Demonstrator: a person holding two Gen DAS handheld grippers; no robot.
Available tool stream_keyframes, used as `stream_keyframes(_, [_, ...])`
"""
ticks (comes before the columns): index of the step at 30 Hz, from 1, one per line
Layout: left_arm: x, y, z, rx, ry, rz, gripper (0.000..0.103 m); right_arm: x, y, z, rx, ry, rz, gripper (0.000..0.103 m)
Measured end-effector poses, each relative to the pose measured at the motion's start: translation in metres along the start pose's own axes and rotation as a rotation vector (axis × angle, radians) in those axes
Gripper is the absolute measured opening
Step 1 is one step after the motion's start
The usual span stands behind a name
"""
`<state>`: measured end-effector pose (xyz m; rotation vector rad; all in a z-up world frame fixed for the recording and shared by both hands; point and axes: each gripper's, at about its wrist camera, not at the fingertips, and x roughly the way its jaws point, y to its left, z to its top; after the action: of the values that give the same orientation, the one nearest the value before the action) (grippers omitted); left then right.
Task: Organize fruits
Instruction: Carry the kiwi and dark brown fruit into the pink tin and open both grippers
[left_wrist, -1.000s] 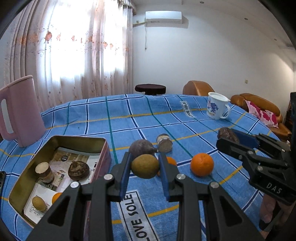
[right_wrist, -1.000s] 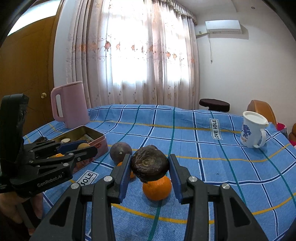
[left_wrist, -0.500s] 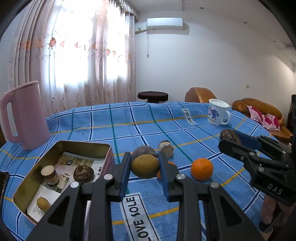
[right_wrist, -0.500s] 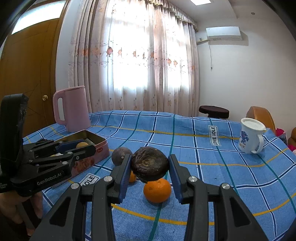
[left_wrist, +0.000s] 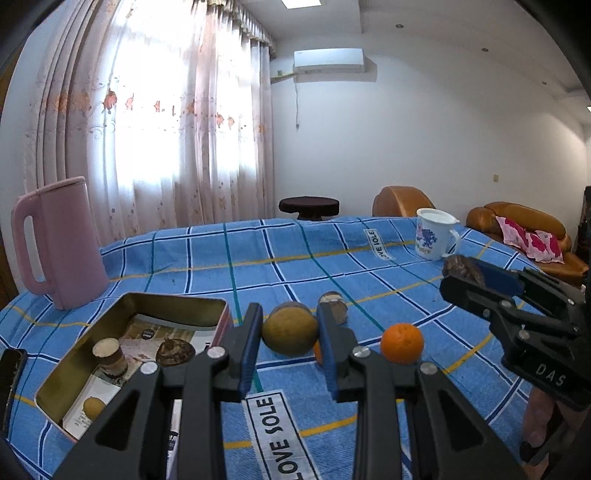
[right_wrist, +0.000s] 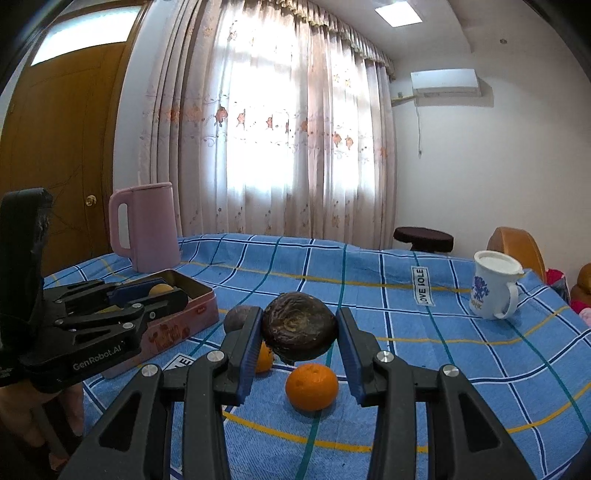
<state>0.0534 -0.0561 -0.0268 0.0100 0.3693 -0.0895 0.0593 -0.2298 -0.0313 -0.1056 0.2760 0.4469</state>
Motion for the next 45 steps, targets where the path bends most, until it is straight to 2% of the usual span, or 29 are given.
stream_keyframes(10, [-0.007,0.015,0.002,-0.031,-0.001,0.01,0.031,0.009,0.014,0.007,-0.036,0.02,0.021,0.042])
stream_keyframes(15, [-0.017,0.05,0.009,-0.082,-0.002,0.058,0.031,0.022,0.036,0.028,-0.046,0.032,0.112,0.042])
stream_keyframes(22, [-0.014,0.112,0.001,-0.173,0.069,0.145,0.031,0.053,0.082,0.048,-0.091,0.068,0.217,0.042])
stream_keyframes(32, [-0.006,0.158,-0.016,-0.23,0.139,0.207,0.031,0.101,0.137,0.035,-0.126,0.189,0.323,0.042])
stream_keyframes(40, [0.002,0.167,-0.022,-0.231,0.185,0.213,0.031,0.131,0.165,0.023,-0.16,0.297,0.332,0.042])
stream_keyframes(45, [0.003,0.171,-0.021,-0.237,0.199,0.221,0.033,0.137,0.17,0.019,-0.163,0.329,0.334,0.042])
